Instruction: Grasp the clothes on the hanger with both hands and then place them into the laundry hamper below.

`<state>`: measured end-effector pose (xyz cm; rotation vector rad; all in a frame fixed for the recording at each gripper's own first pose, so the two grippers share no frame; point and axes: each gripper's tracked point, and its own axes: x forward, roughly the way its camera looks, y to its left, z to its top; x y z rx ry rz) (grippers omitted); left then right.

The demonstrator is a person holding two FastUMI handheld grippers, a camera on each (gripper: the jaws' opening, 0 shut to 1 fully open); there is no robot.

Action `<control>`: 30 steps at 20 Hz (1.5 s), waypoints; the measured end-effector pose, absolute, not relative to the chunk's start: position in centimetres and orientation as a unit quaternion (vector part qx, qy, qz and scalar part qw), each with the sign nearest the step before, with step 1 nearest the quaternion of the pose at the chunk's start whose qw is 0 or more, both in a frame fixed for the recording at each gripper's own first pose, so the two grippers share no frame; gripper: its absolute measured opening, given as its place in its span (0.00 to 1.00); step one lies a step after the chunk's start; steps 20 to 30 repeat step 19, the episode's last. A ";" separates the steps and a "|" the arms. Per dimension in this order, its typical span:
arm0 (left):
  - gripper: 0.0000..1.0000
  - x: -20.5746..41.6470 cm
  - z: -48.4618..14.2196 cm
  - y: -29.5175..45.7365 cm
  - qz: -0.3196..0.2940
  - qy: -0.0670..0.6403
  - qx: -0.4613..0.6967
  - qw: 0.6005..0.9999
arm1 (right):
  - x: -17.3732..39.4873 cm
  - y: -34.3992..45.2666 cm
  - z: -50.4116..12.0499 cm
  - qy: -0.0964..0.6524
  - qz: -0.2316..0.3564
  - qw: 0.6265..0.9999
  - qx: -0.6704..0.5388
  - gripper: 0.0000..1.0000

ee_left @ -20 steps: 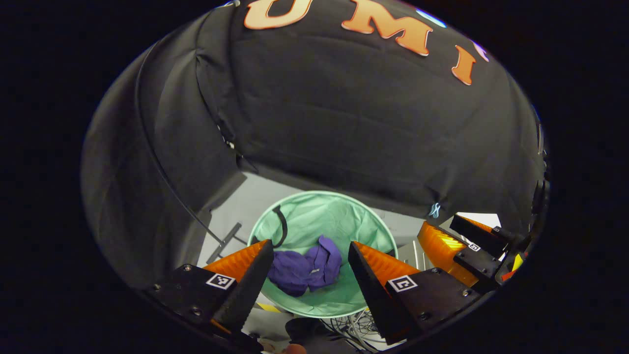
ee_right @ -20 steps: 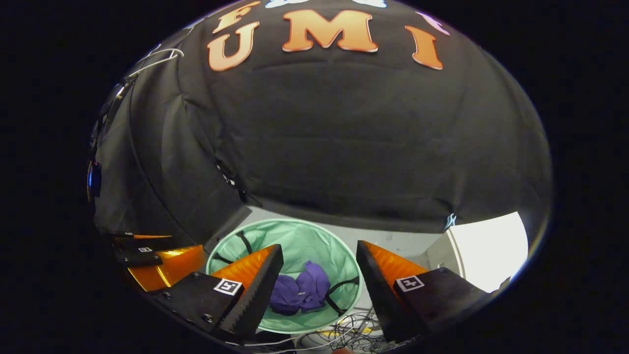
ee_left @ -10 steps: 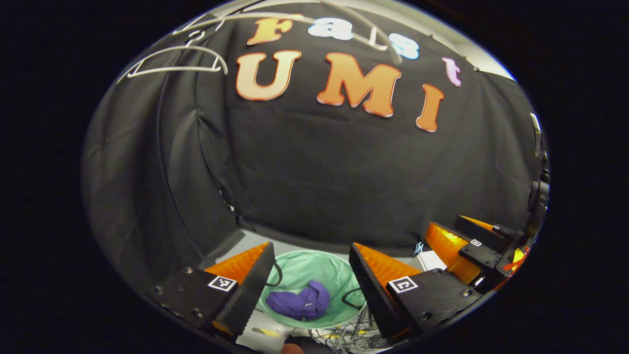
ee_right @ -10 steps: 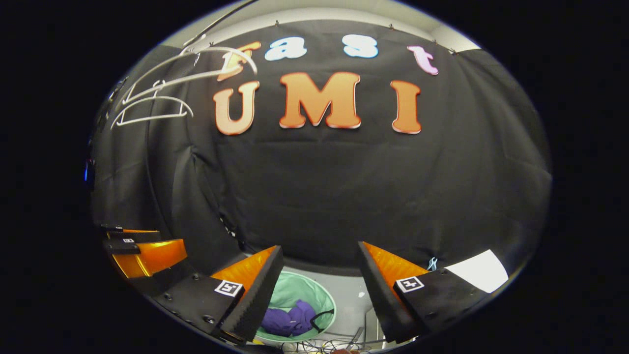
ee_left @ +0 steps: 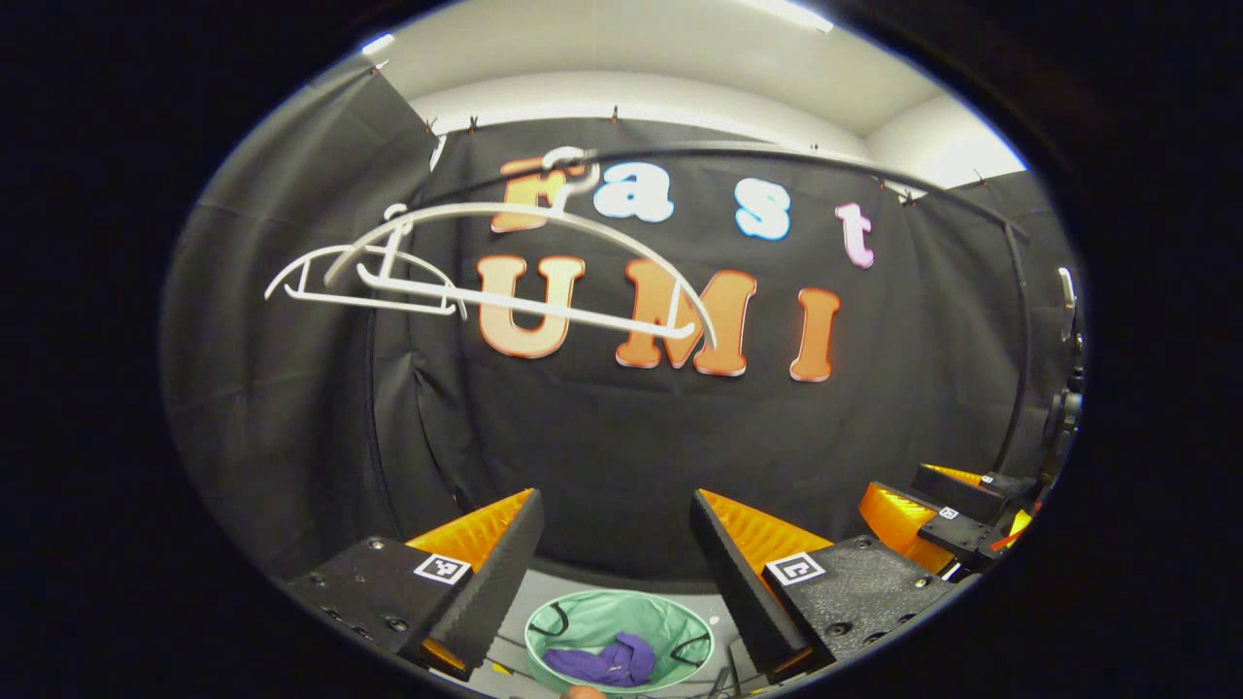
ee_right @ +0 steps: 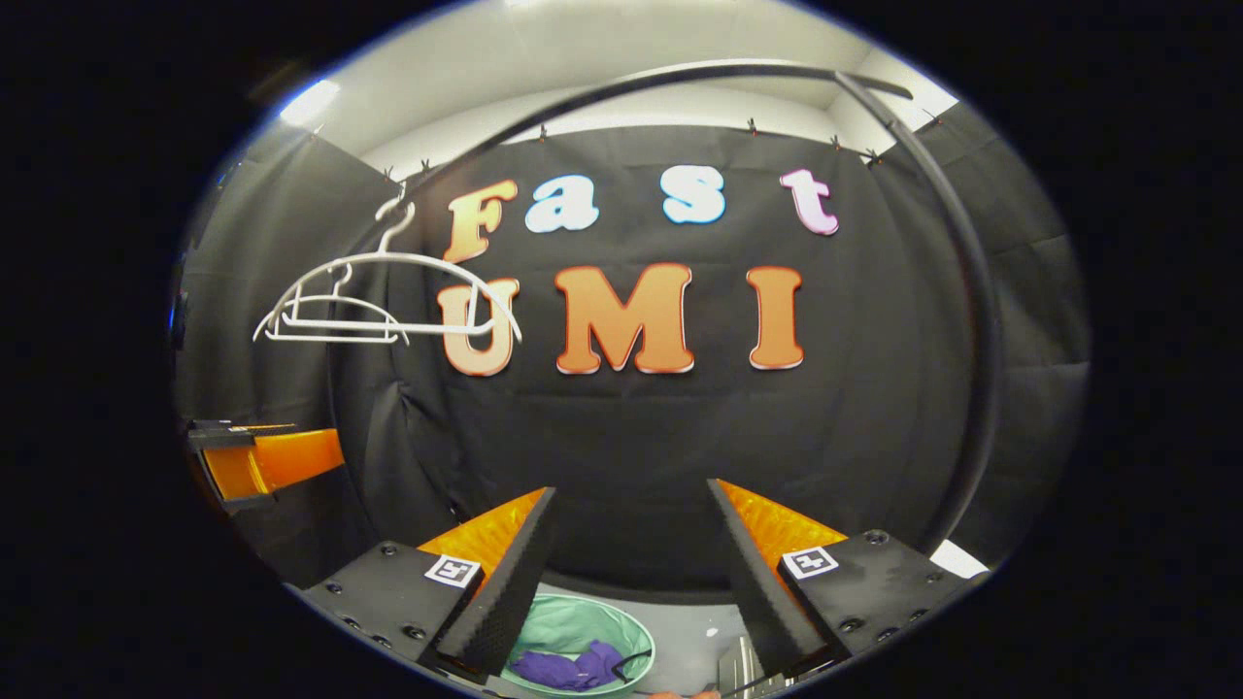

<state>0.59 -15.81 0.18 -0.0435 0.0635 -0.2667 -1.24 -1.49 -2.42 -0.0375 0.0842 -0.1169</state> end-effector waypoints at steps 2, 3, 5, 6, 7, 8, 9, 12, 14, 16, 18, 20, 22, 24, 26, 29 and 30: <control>0.93 -1.2 2.5 -15.5 -0.133 0.009 -0.031 0.991 | -2.3 -1.7 -1.1 0.025 -0.060 0.998 -0.019 0.90; 0.93 -1.8 3.5 -15.0 -0.130 -0.001 -0.032 0.991 | -2.6 -1.6 -0.5 0.019 -0.057 0.998 -0.019 0.90; 0.92 -2.5 5.7 -13.3 -0.112 -0.030 -0.027 0.993 | -3.1 -1.4 0.6 0.010 -0.053 0.998 -0.020 0.90; 0.92 -2.4 6.5 -12.6 -0.102 -0.043 -0.024 0.994 | -3.3 -1.4 1.0 0.007 -0.052 0.998 -0.022 0.89; 0.92 -2.5 6.9 -11.8 -0.091 -0.049 -0.023 0.994 | -3.4 -1.5 1.3 0.005 -0.052 0.998 -0.023 0.89; 0.92 -2.3 6.8 -11.4 -0.083 -0.048 -0.022 0.995 | -3.7 -1.5 1.5 0.003 -0.051 0.998 -0.024 0.89; 0.92 -2.3 6.6 -10.9 -0.078 -0.045 -0.022 0.996 | -3.9 -1.5 1.7 0.000 -0.050 0.998 -0.024 0.89; 0.92 -2.4 6.0 -10.1 -0.067 -0.040 -0.023 0.997 | -4.2 -1.7 1.9 -0.008 -0.049 0.999 -0.022 0.89; 0.92 -2.3 5.9 -10.1 -0.065 -0.039 -0.018 0.997 | -4.0 -1.6 1.4 -0.004 -0.046 0.999 -0.019 0.89; 0.92 -2.4 6.0 -10.2 -0.061 -0.040 -0.014 0.997 | -3.8 -1.6 1.1 0.000 -0.043 0.999 -0.016 0.89; 0.92 -2.3 6.2 -10.1 -0.057 -0.045 -0.010 0.997 | -3.6 -1.6 1.0 0.000 -0.041 0.999 -0.013 0.89; 0.92 -2.3 6.2 -10.3 -0.058 -0.045 -0.010 0.997 | -3.6 -1.2 1.1 -0.001 -0.033 0.999 -0.008 0.89; 0.92 -2.3 6.2 -10.3 -0.058 -0.045 -0.010 0.997 | -3.6 -1.2 1.1 -0.001 -0.033 0.999 -0.008 0.89; 0.92 -2.3 6.2 -10.3 -0.058 -0.045 -0.010 0.997 | -3.6 -1.2 1.1 -0.001 -0.033 0.999 -0.008 0.89; 0.92 -2.3 6.2 -10.3 -0.058 -0.045 -0.010 0.997 | -3.6 -1.2 1.1 -0.001 -0.033 0.999 -0.008 0.89; 0.92 -2.3 6.2 -10.3 -0.058 -0.045 -0.010 0.997 | -3.6 -1.2 1.1 -0.001 -0.033 0.999 -0.008 0.89; 0.92 -2.3 6.2 -10.3 -0.058 -0.045 -0.010 0.997 | -3.6 -1.2 1.1 -0.001 -0.033 0.999 -0.008 0.89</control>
